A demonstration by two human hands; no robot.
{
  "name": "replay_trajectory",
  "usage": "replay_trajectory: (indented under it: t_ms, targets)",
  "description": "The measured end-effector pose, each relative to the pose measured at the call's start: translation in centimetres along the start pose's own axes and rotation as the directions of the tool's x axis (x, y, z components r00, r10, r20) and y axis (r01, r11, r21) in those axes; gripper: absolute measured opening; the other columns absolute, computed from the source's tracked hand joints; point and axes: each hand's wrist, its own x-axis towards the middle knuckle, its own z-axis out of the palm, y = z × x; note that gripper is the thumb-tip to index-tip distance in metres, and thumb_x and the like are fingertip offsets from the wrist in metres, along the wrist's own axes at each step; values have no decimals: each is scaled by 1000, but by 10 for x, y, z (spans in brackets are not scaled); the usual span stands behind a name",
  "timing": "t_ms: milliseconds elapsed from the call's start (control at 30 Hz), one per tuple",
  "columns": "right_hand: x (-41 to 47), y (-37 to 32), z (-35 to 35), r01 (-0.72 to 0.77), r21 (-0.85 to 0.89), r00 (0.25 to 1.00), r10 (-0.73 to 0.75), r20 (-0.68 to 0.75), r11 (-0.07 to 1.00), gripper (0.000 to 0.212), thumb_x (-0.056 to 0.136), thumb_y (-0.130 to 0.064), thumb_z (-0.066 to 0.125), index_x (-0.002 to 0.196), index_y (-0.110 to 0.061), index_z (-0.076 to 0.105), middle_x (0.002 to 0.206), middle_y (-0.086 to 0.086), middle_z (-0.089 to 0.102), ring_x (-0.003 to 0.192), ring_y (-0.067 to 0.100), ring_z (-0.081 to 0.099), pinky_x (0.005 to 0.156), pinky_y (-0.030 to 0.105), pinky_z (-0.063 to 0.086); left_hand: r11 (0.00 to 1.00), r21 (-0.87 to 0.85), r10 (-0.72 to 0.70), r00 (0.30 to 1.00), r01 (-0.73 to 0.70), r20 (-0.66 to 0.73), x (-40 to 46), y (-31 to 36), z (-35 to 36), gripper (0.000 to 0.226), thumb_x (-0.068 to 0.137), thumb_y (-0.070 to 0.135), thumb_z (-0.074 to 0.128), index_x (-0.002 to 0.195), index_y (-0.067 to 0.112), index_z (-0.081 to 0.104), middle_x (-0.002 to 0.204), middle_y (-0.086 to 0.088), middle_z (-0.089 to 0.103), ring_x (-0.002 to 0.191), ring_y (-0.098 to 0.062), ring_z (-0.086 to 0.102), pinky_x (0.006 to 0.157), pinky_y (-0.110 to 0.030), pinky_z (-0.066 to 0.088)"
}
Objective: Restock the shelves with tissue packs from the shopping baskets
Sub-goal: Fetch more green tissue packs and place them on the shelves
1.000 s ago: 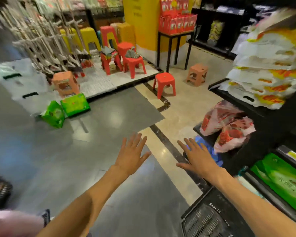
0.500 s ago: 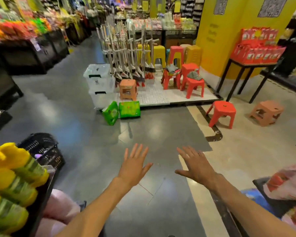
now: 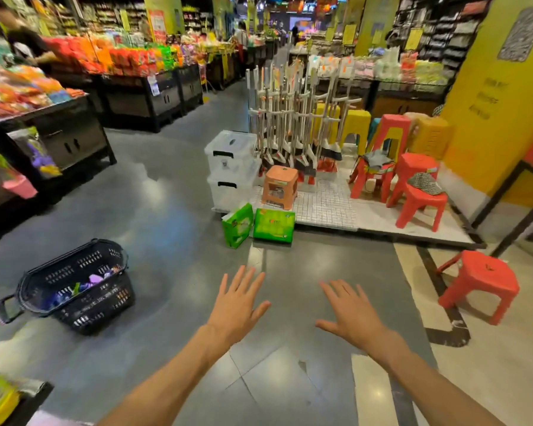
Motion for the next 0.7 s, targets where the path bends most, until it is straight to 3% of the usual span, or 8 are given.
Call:
replay_trajectory:
  t_ms: [67, 267, 400, 700]
  targets:
    - [38, 20, -10, 28, -13, 999, -28, 17, 1000, 95, 92, -76, 46, 164, -29, 7, 169, 3, 19, 157, 23, 14, 125, 50, 15, 1000, 4, -24, 1000, 24, -3, 33, -4, -1, 93, 88, 76, -13, 163, 28, 12, 171, 0, 11, 158, -23, -1, 126, -50, 2]
    - [152, 62, -25, 102, 11, 994, -103, 30, 995, 96, 87, -82, 34, 164, -31, 8, 171, 5, 13, 159, 25, 8, 125, 51, 12, 996, 25, -90, 996, 90, 6, 139, -31, 5, 105, 82, 77, -25, 163, 25, 16, 171, -2, 13, 158, -25, 2, 126, -52, 6]
    - [237, 88, -19, 124, 27, 992, -124, 8, 992, 111, 70, -87, 10, 164, -29, 14, 170, 8, 20, 159, 28, 12, 124, 55, 15, 995, 28, -98, 995, 98, 12, 222, -55, 21, 102, 86, 75, -23, 162, 24, 22, 169, -4, 21, 158, -26, 9, 126, -53, 14]
    - [437, 143, -38, 34, 29, 997, -35, 66, 999, 119, 62, -88, 1, 164, -29, 7, 171, 4, 15, 159, 24, 8, 126, 51, 11, 993, 3, -116, 990, 117, 82, 427, -128, 38, 113, 71, 78, -36, 164, 29, 5, 172, 1, 3, 158, -22, -6, 126, -47, -1]
